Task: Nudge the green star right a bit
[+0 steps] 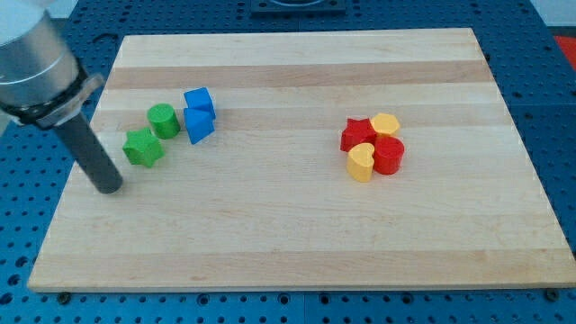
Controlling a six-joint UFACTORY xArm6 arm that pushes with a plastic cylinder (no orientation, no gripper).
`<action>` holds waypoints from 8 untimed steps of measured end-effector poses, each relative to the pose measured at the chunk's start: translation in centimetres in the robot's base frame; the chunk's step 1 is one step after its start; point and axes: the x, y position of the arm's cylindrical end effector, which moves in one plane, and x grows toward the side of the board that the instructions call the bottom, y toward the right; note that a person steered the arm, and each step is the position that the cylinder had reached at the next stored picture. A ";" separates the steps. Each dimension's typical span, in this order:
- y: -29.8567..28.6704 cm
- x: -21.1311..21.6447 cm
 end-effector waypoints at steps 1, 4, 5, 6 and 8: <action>1.4 -3.2; -2.2 -2.8; -4.3 -5.0; -2.9 -7.3; 0.1 -7.6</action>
